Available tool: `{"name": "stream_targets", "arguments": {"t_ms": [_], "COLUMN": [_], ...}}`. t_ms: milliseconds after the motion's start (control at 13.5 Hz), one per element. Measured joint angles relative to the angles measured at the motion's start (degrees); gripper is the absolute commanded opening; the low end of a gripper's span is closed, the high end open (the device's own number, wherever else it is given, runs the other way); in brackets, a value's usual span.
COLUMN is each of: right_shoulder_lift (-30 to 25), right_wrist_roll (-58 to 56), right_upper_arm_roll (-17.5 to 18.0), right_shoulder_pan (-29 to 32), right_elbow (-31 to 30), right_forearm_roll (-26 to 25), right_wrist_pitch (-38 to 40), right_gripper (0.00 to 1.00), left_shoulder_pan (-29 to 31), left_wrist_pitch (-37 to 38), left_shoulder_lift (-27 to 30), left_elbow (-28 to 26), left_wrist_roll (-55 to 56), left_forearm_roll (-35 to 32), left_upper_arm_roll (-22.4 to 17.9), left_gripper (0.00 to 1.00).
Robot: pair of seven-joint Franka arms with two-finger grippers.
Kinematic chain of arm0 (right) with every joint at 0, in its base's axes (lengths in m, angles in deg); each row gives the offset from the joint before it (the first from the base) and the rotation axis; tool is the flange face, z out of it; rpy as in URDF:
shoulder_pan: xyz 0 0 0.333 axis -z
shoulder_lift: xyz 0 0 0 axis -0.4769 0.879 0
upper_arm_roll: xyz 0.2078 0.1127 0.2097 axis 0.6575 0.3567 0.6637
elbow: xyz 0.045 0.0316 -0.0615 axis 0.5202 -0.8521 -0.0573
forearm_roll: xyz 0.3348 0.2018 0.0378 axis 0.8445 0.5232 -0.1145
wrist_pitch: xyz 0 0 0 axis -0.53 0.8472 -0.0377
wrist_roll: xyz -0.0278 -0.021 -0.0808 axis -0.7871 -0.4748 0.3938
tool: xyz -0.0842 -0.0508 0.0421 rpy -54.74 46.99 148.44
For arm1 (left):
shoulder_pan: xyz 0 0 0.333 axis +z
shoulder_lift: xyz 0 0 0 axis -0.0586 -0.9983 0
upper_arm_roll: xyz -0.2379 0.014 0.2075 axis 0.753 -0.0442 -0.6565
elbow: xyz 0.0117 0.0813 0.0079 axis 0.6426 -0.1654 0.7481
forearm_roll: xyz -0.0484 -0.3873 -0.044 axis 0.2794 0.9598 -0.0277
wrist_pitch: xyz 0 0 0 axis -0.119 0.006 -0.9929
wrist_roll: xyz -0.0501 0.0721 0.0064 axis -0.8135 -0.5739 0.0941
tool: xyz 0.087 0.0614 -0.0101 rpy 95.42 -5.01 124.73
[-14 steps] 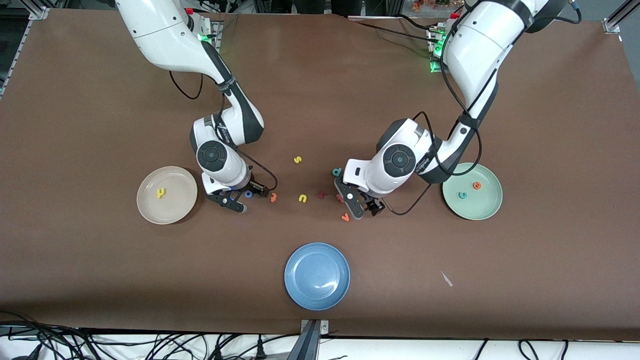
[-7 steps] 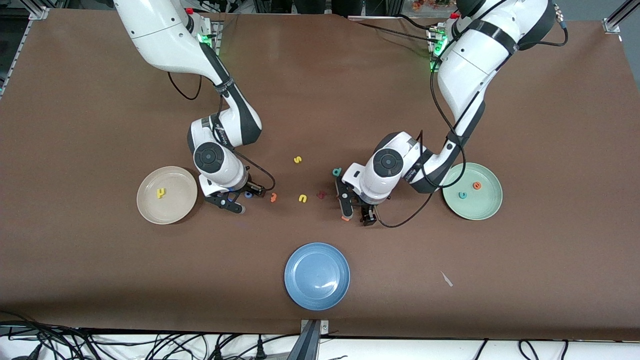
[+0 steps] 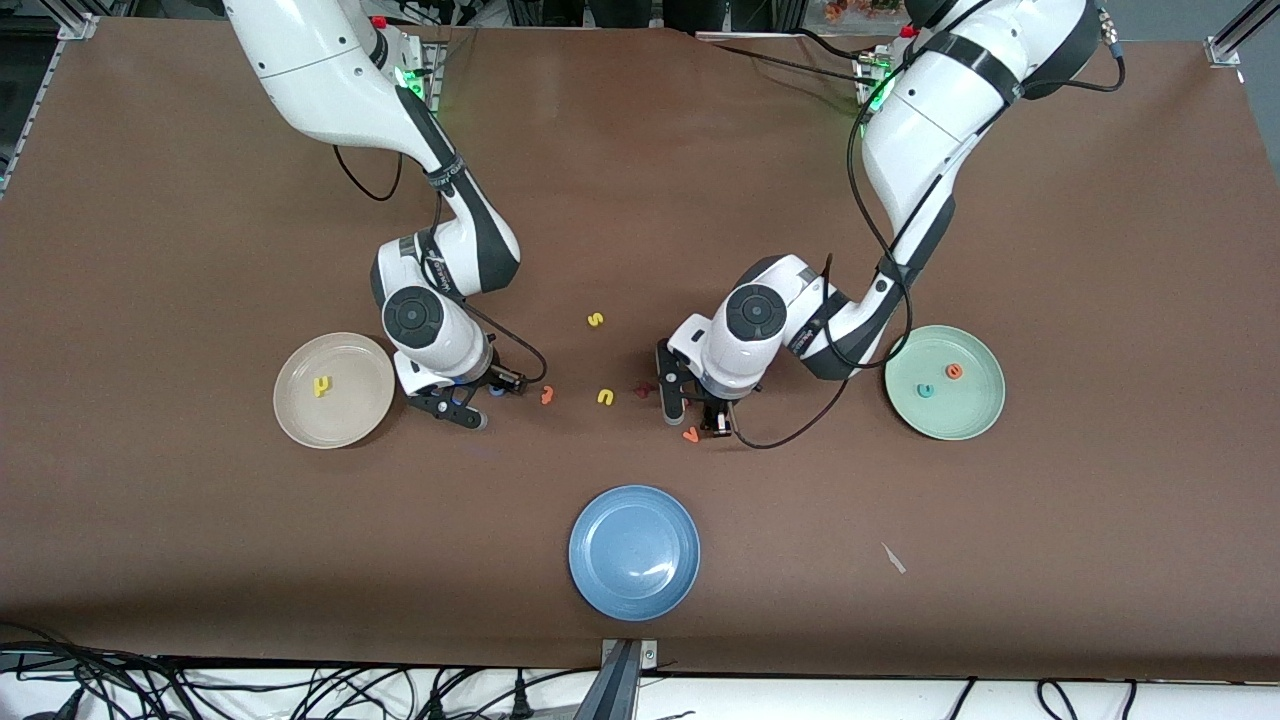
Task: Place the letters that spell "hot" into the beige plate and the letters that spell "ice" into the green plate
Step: 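Reach and grasp the pink i letter with the left gripper, then carry the i to the green plate while the right gripper carries the o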
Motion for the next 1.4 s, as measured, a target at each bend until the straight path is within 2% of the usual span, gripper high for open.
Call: {"name": "stream_targets", "arguments": {"t_ms": [296,591,739,887,961,1405], "right_shoulder_lift": [0.0,0.0,0.0,0.0,0.0,0.0], "right_wrist_roll": [0.0,-0.2,-0.3,-0.4,-0.6,-1.0], "right_upper_arm_roll": [0.0,0.0,0.0,0.0,-0.1,-0.1], "right_shoulder_pan": [0.0,0.0,0.0,0.1,0.3,0.7], "right_elbow": [0.1,0.1,0.1,0.1,0.1,0.1], "right_forearm_roll": [0.0,0.0,0.0,0.0,0.0,0.0], "right_wrist_pitch": [0.0,0.0,0.0,0.0,0.0,0.0], "right_gripper": [0.62,0.58,0.58,0.56,0.55,0.54], "left_shoulder_pan": [0.0,0.0,0.0,0.0,0.0,0.3], "left_wrist_pitch": [0.2,2.0,3.9,4.5,4.9,6.6], "left_shoulder_lift": [0.0,0.2,0.2,0.3,0.3,0.9], "left_elbow": [0.0,0.3,0.6,0.7,0.7,1.0], "left_wrist_roll": [-0.3,-0.3,-0.5,-0.6,-0.6,-0.6], "left_forearm_roll": [0.0,0.0,0.0,0.0,0.0,0.0], "left_upper_arm_roll": [0.1,0.2,0.1,0.1,0.2,-0.1], "left_gripper": [0.32,0.32,0.27,0.05,0.00,0.00]}}
